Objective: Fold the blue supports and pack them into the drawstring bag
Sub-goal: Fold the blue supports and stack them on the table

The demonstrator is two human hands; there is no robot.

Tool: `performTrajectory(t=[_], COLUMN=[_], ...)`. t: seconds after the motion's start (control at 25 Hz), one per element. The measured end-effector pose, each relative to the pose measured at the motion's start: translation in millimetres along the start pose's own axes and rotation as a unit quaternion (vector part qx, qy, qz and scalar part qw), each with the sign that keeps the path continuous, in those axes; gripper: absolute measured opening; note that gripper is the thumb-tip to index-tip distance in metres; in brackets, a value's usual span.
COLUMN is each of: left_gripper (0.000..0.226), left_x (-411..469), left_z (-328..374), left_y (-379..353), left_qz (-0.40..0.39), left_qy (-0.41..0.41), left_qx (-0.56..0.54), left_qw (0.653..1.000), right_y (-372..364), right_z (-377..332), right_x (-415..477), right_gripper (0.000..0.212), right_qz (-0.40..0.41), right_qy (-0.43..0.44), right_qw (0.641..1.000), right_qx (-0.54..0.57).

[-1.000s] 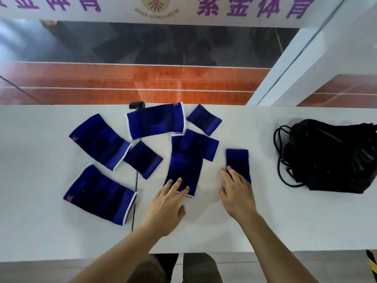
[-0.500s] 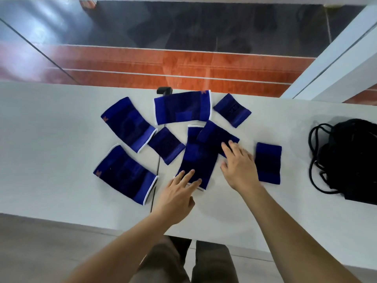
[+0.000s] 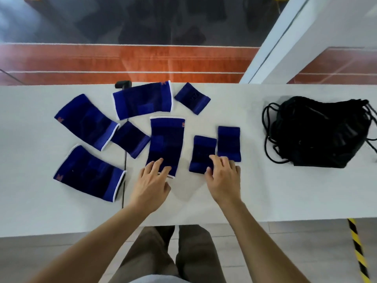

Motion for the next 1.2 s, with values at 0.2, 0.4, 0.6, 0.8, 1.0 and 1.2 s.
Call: performTrajectory(t=[0.2, 0.4, 0.6, 0.8, 1.0, 1.2], left_gripper=[0.055, 0.063, 0.044, 0.030, 0.024, 0.013], left_x=[36, 53, 68, 106, 137, 149], left_z=[66, 80, 80, 48, 36, 38], left_y=[-4, -28, 14, 20, 41, 40], left_qz=[0.006, -0.097, 0.032, 0.099, 0.068, 0.121], left_qy=[-0.126, -0.091, -0.037, 0.274, 0.108, -0.009], left_qx=[0.006, -0.029, -0.170, -0.622, -0.367, -0.238], left_qw=[0.992, 0.991, 0.984, 0.726, 0.921, 0.964], right_y=[22, 7, 54, 36, -6, -27], right_z=[76, 86, 66, 37, 39, 41], right_x=[61, 72, 40, 15, -6, -9], right_gripper=[0.053, 0.024, 0.010, 0.008, 0.008, 0.013], right_qz=[0.019, -0.003, -0.037, -0.112, -0.114, -0.121], right_qy=[-0.249, -0.219, -0.141, -0.157, -0.264, -0.286], right_qw=[0.968, 0.970, 0.922, 0.860, 0.862, 0.884], right_qx=[-0.003, 0.110, 0.358, 0.472, 0.418, 0.349])
Point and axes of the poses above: each hand's wrist, its own x-axis towards the middle knuckle, its own y-axis out of the back of the hand, z = x × y, the point moved 8 cm from there along x, towards the middle knuckle, and after that the axes turned 12 degrees about -y, right-handed, at the moved point
